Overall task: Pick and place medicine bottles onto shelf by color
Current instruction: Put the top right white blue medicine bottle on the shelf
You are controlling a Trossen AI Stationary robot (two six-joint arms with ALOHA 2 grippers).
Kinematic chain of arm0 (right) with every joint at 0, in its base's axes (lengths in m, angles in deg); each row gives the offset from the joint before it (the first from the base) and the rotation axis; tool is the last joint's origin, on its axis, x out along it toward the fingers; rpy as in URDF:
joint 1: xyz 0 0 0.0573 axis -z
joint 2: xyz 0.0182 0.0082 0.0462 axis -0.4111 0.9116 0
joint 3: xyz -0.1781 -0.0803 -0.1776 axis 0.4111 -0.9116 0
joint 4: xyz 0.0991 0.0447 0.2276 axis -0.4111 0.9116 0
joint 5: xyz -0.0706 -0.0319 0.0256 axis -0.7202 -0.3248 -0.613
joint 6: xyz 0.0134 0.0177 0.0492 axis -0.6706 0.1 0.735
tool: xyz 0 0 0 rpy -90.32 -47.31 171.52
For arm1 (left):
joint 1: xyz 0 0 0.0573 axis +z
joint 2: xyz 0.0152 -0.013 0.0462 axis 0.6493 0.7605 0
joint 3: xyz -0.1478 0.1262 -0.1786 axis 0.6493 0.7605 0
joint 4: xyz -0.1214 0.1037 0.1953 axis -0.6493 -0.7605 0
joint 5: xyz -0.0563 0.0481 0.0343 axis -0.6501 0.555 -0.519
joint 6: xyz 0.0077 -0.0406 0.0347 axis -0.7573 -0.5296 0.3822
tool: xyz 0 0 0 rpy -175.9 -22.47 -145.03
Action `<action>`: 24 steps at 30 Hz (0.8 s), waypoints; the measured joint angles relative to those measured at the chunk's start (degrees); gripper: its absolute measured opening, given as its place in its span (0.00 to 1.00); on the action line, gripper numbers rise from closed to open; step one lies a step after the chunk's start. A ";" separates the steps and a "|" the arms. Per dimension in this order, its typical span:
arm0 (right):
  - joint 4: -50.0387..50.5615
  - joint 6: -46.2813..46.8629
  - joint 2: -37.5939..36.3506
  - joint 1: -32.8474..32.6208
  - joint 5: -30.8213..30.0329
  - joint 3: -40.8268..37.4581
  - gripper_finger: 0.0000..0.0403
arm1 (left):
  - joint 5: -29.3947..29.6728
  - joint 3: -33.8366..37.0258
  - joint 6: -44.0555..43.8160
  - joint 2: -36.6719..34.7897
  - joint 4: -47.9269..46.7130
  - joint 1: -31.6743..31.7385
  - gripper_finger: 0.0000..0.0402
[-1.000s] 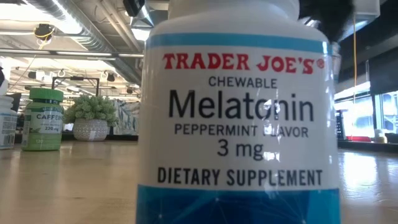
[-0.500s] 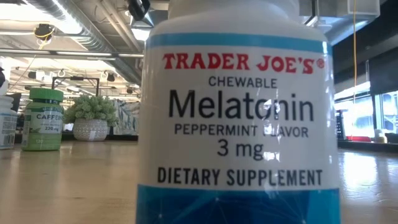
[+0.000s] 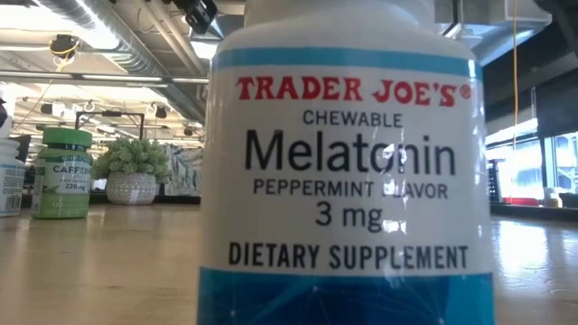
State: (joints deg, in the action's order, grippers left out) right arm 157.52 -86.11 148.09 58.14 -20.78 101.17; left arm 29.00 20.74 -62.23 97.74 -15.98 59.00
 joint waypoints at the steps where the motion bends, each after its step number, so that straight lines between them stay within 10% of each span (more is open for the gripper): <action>1: 0.00 -0.31 0.85 0.59 0.02 0.02 0.45 | 0.16 -0.95 1.72 0.02 -2.10 0.36 0.07; 24: -2.25 -7.62 9.04 13.89 -1.13 -0.24 0.45 | 8.82 -12.22 10.46 10.21 -10.59 0.77 0.07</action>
State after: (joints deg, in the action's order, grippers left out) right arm 155.27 -93.74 157.14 72.03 -21.92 100.93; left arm 37.82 8.52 -51.77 107.94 -26.56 59.77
